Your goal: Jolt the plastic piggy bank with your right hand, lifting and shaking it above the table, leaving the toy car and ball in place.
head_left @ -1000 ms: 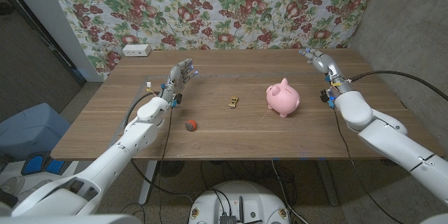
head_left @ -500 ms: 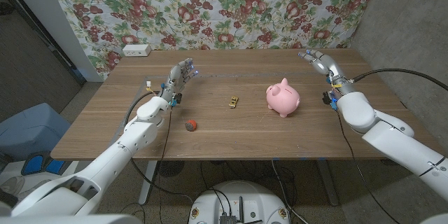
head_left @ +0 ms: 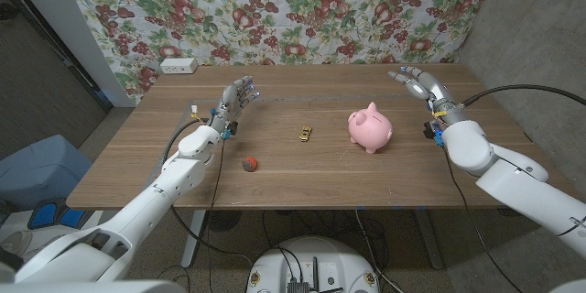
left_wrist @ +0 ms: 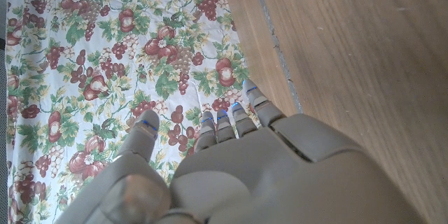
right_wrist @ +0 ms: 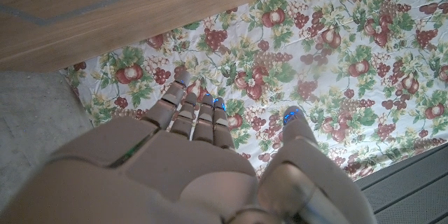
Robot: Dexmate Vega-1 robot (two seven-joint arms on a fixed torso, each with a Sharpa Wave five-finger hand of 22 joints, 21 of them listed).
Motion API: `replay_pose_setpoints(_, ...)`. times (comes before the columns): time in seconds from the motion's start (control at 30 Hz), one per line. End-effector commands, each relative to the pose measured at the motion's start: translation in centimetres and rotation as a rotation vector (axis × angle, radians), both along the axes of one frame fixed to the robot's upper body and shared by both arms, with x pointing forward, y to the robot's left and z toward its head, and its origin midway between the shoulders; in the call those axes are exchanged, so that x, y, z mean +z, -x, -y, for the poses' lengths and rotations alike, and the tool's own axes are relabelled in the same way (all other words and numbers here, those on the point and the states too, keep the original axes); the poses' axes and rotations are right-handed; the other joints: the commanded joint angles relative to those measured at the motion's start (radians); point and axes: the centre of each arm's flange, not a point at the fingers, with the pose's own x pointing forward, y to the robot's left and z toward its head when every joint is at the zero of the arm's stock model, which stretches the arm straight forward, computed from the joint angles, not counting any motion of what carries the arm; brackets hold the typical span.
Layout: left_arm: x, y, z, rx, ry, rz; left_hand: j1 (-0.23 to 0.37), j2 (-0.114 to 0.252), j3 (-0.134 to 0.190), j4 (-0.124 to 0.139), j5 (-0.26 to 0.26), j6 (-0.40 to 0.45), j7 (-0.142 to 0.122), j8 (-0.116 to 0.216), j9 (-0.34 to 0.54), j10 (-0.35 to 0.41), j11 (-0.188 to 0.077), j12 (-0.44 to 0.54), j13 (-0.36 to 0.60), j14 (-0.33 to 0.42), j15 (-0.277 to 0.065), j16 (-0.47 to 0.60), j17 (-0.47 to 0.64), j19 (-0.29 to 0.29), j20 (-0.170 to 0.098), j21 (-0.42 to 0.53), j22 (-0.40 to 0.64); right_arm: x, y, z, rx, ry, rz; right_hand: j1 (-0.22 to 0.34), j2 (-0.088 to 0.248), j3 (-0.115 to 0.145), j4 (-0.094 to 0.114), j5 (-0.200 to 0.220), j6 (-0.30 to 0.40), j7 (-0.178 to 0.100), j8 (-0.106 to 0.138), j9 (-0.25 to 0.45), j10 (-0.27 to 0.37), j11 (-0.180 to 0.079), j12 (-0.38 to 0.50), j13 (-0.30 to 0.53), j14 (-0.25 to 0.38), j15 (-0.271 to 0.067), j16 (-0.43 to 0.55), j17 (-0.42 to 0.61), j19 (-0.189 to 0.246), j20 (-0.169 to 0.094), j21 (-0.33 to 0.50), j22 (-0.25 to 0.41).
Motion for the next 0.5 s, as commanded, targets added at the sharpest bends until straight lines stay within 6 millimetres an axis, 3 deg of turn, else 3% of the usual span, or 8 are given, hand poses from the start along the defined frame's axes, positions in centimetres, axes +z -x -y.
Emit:
replay_pose_setpoints(0.03, -0.33, 0.11, -0.34, -0.002, 0.009, 0.001, -0.006, 0.028, 0.004, 0.000, 0.006, 0.010, -0.004, 0.004, 0.003, 0.004, -0.003, 0.007, 0.004, 0.009, -0.036, 0.003, 0.004, 0.010, -0.004, -0.002, 0.006, -0.02, 1.04, -0.85, -0.038, 0.054, -0.033, -0.001, 0.002, -0.001, -0.004, 0.004, 0.006, -0.003, 0.002, 0.003, 0.006, 0.000, -0.001, 0.004, -0.004, 0.002, -0.002, 0.000, -0.002, 0.005, -0.007, 0.005)
replay_pose_setpoints(0.27, -0.42, 0.08, -0.37, -0.008, 0.006, 0.001, -0.006, 0.028, 0.005, 0.000, 0.006, 0.010, -0.002, 0.004, 0.003, 0.005, -0.002, 0.008, 0.004, 0.009, -0.035, 0.003, 0.004, 0.011, -0.004, -0.004, 0.006, -0.21, 1.36, -1.26, -0.056, 0.077, -0.045, -0.002, -0.010, -0.005, -0.007, 0.003, 0.003, 0.000, 0.001, 0.003, 0.002, 0.001, -0.003, 0.004, -0.002, 0.004, -0.003, -0.002, -0.001, 0.008, -0.010, 0.005)
replay_pose_setpoints(0.5, -0.49, 0.06, -0.31, -0.011, 0.007, 0.002, -0.006, 0.028, 0.005, 0.000, 0.006, 0.013, -0.001, 0.004, 0.003, 0.006, -0.001, 0.008, 0.004, 0.010, -0.035, 0.003, 0.003, 0.013, -0.003, -0.005, 0.006, -0.08, 1.62, -1.82, -0.080, 0.117, -0.108, 0.009, -0.053, -0.014, -0.018, -0.003, -0.032, -0.004, -0.008, 0.003, -0.036, -0.011, -0.017, 0.004, -0.022, 0.012, -0.014, -0.011, -0.005, 0.008, -0.026, 0.004)
